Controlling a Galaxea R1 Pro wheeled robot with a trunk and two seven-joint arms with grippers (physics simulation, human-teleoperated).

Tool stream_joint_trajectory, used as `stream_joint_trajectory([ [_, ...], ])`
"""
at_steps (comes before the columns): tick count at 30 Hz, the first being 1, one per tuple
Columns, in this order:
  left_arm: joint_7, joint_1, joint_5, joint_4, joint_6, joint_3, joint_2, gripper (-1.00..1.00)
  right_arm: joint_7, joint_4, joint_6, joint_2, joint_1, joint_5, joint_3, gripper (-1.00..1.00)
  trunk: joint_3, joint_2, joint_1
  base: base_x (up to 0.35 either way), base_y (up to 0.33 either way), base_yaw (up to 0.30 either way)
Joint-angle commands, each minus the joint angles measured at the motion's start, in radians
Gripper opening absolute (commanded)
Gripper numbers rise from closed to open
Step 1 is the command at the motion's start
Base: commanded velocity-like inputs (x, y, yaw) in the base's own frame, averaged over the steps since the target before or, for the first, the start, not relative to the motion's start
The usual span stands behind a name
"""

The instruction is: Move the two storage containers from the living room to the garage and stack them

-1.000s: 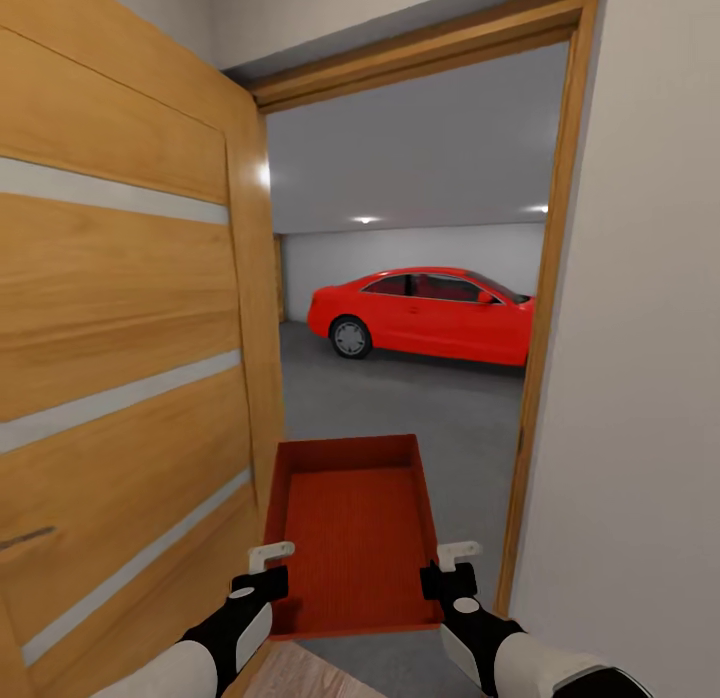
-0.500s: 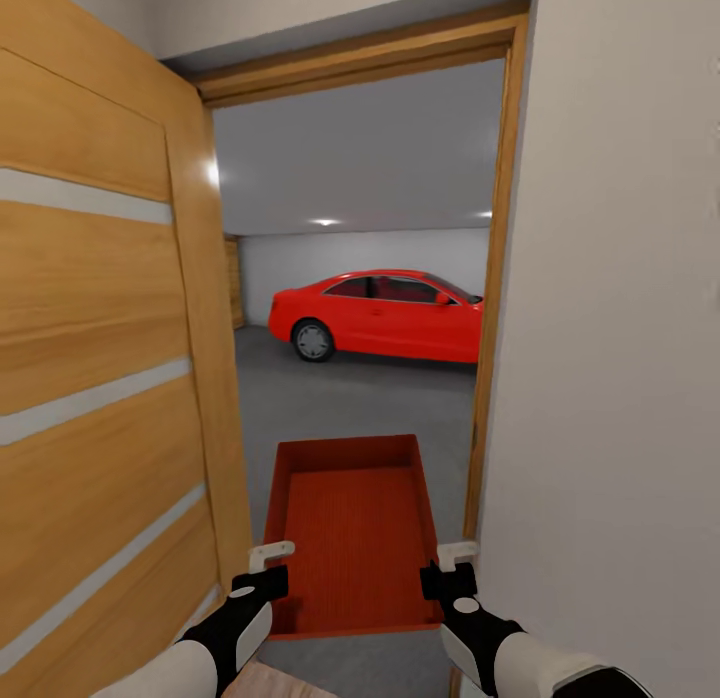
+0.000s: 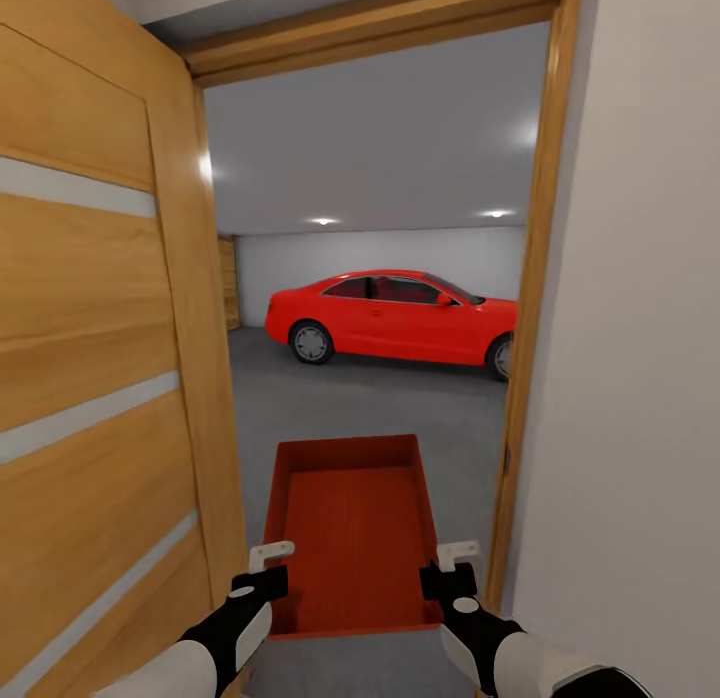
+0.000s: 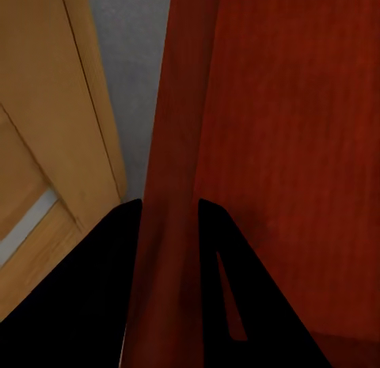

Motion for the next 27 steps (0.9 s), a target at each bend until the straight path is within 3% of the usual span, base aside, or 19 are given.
stream_joint_trajectory([
  [1, -0.067, 0.000, 0.005, -0.004, -0.085, -0.006, 0.059, -1.00, 0.003, 0.003, 0.001, 0.001, -0.001, -0.001, -0.074, -1.00, -0.002, -0.001, 0.001, 0.319, 0.178, 0.000],
  [6, -0.067, 0.000, 0.005, -0.004, -0.084, -0.006, 0.059, -1.00, 0.002, 0.003, 0.002, 0.000, -0.001, -0.001, -0.074, -1.00, -0.002, -0.001, 0.001, 0.311, 0.196, -0.111],
  [17, -0.071, 0.000, 0.006, -0.004, -0.084, -0.006, 0.059, -1.00, 0.002, 0.003, 0.001, -0.001, -0.001, -0.002, -0.074, -1.00, -0.002, -0.001, 0.001, 0.299, 0.222, -0.269],
  [27, -0.073, 0.000, 0.005, -0.005, -0.084, -0.006, 0.059, -1.00, 0.002, 0.003, 0.002, 0.001, -0.001, -0.001, -0.074, -1.00, -0.002, -0.001, 0.001, 0.297, 0.227, -0.041],
])
